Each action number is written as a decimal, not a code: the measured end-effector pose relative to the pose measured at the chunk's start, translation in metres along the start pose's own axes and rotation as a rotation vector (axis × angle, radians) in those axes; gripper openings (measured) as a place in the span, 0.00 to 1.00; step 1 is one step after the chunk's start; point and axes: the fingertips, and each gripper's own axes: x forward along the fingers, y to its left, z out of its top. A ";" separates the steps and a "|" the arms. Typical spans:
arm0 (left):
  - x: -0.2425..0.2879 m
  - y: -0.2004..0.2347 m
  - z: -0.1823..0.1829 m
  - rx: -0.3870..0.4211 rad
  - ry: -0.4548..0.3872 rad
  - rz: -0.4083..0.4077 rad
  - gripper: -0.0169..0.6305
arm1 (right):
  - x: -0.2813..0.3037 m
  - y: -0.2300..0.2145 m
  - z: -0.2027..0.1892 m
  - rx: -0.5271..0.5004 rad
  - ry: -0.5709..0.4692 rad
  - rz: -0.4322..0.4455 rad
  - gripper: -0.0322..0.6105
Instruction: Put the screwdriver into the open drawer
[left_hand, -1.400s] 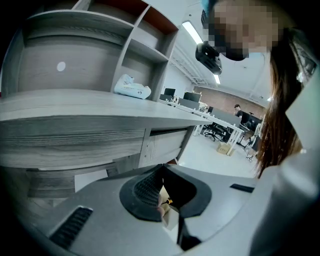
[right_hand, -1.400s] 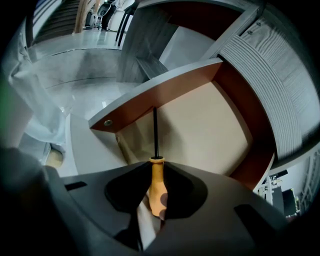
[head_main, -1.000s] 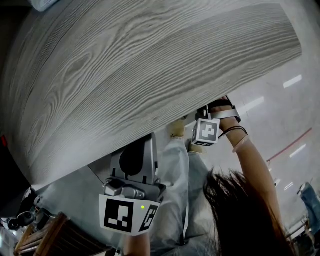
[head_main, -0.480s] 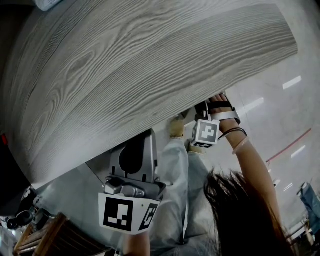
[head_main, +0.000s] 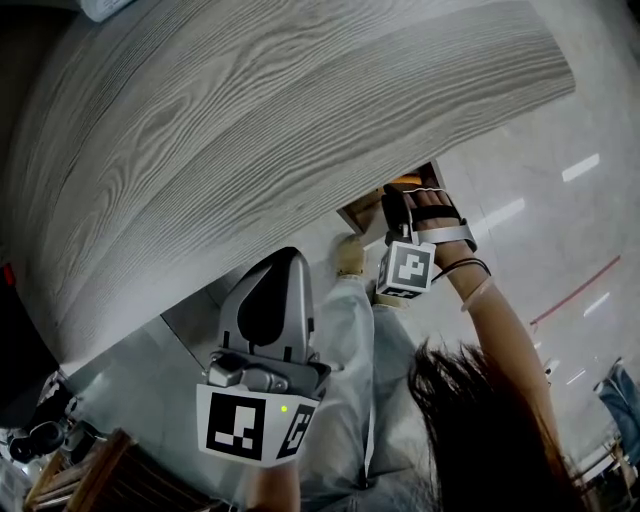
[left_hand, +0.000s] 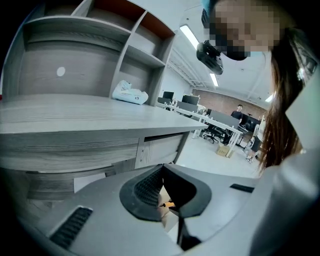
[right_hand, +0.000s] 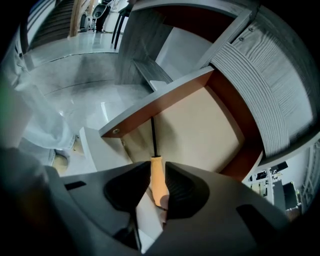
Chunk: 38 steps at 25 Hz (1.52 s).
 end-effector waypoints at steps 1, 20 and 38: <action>-0.001 -0.001 0.000 0.001 0.000 0.000 0.05 | -0.002 0.000 0.001 0.008 -0.005 -0.003 0.21; -0.033 -0.033 -0.008 0.009 -0.015 0.007 0.05 | -0.058 0.012 -0.021 0.206 0.000 -0.016 0.19; -0.073 -0.085 0.007 0.026 -0.061 0.009 0.05 | -0.126 0.026 -0.033 0.320 -0.036 -0.041 0.14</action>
